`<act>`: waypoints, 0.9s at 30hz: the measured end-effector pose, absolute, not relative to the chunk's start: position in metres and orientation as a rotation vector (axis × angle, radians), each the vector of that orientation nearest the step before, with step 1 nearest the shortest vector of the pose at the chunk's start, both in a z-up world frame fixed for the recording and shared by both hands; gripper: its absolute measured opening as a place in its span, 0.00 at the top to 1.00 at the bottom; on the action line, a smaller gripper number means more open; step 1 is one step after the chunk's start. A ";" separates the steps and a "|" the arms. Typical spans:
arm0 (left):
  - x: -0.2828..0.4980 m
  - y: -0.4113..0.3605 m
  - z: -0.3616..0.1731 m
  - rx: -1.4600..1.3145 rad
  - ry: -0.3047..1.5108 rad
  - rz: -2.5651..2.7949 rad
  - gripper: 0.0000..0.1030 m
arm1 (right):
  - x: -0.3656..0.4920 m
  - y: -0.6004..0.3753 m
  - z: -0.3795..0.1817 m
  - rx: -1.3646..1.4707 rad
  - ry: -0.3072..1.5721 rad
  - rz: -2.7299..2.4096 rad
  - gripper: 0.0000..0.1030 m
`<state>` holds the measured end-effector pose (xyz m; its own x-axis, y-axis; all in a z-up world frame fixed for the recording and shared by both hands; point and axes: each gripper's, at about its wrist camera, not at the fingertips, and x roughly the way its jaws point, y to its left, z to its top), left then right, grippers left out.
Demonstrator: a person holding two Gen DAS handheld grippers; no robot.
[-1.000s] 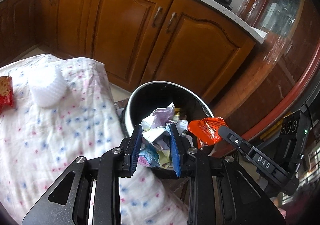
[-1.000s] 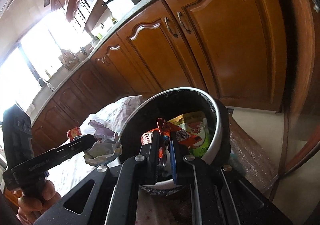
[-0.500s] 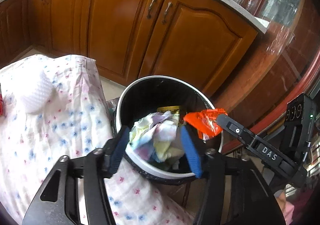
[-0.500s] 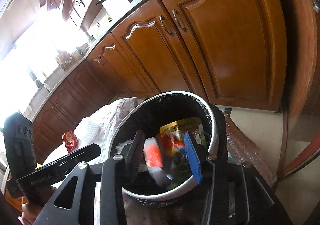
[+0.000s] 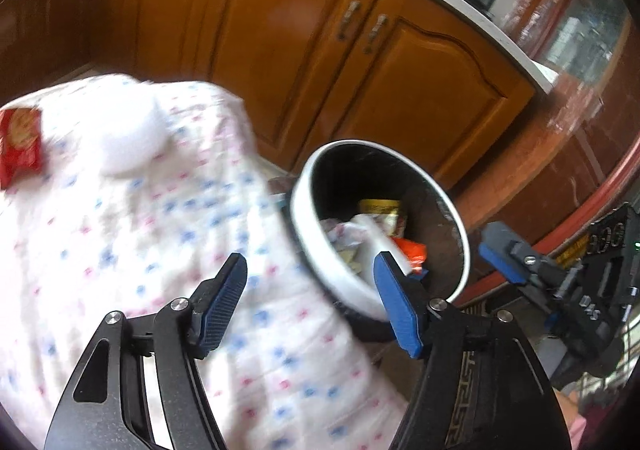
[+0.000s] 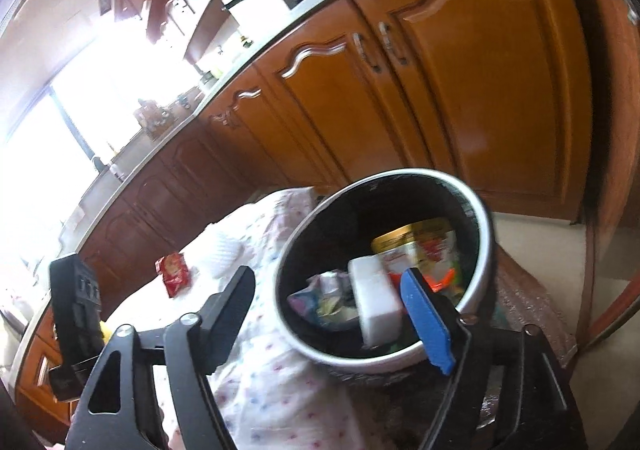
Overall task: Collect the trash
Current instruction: 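Move both open tools toward the red cookie bag and foam net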
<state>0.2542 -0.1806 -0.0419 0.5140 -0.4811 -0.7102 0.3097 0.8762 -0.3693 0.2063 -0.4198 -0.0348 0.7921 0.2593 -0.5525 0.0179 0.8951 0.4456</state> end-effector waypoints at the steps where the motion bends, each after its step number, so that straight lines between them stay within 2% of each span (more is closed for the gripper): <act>1: 0.252 -0.171 -0.045 -0.221 0.921 -0.466 0.35 | 0.207 -0.412 -0.035 0.445 0.655 0.149 0.20; 14: 0.226 -0.079 -0.057 -0.306 0.913 -0.307 0.30 | 0.216 -0.324 -0.043 0.327 0.715 0.306 0.10; 27: 0.225 -0.004 -0.060 -0.392 0.881 -0.181 0.28 | 0.242 -0.271 -0.054 0.289 0.768 0.365 0.09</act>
